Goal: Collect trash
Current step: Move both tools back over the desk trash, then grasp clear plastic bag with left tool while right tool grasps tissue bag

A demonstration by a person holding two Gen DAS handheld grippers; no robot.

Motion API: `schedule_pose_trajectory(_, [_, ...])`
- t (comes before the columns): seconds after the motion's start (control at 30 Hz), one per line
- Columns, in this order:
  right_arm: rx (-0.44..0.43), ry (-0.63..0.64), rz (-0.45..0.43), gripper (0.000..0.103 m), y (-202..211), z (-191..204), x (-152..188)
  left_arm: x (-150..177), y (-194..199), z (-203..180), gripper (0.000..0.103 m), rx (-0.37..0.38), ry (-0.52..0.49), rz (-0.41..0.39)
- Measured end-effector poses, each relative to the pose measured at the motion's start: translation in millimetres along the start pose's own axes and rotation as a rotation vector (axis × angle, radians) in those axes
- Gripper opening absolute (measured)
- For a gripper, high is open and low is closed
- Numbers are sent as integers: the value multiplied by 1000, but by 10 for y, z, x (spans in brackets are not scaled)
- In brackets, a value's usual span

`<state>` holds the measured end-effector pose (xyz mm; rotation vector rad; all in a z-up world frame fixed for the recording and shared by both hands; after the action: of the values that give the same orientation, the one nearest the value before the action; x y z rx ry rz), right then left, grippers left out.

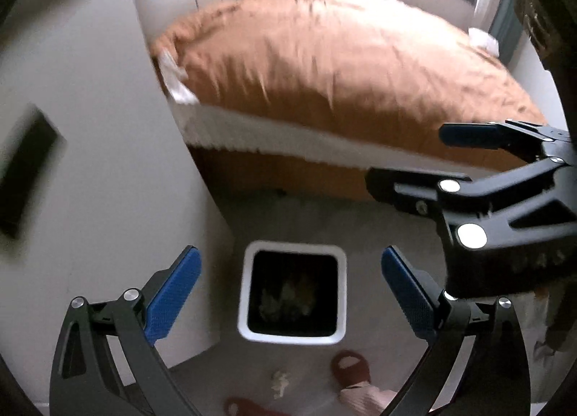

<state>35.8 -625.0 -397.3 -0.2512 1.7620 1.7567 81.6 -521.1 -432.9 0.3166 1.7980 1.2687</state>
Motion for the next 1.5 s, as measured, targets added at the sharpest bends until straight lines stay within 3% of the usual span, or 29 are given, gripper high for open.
schedule_pose_trajectory(0.23, [-46, 69, -133, 99, 768, 527, -539, -249, 1264, 277, 98, -82, 61, -149])
schedule_pose_trajectory(0.37, [-111, 142, -194, 99, 1029, 1036, -785, -237, 1867, 756, 98, -128, 173, -209])
schedule_pose_trajectory(0.6, [-241, 294, -268, 99, 1332, 2085, -1080, 11, 2769, 1780, 98, -373, 320, -308])
schedule_pose_trajectory(0.73, [-309, 384, -291, 99, 1368, 2690, -1208, 182, 3200, 2318, 98, -457, 422, -351])
schedule_pose_trajectory(0.9, [-372, 473, -273, 99, 1327, 3304, -1291, 422, 3662, 2915, 98, -500, 551, -432])
schedule_pose_trajectory(1.1, [-404, 529, -252, 99, 1178, 4005, -1373, 759, 3847, 3578, 98, -574, 623, -425])
schedule_pose_trajectory(1.33, [-388, 529, -199, 99, 811, 4542, -1461, 913, 3765, 4353, 98, -647, 564, -367])
schedule_pose_trajectory(1.5, [-359, 511, -151, 99, 531, 4770, -1519, 911, 3551, 4843, 98, -641, 517, -311])
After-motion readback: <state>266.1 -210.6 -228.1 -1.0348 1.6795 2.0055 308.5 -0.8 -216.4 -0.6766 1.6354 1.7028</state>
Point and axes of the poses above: each gripper's, at about its wrist camera, not at the fingertips, and y roughly against the way its jaws point, z to its left, x to its underside, the point moved 6 cm from there along -y, roughly the way its jaws point, and after that the axes turned 5 degrees about y, right-handed, at the moved point
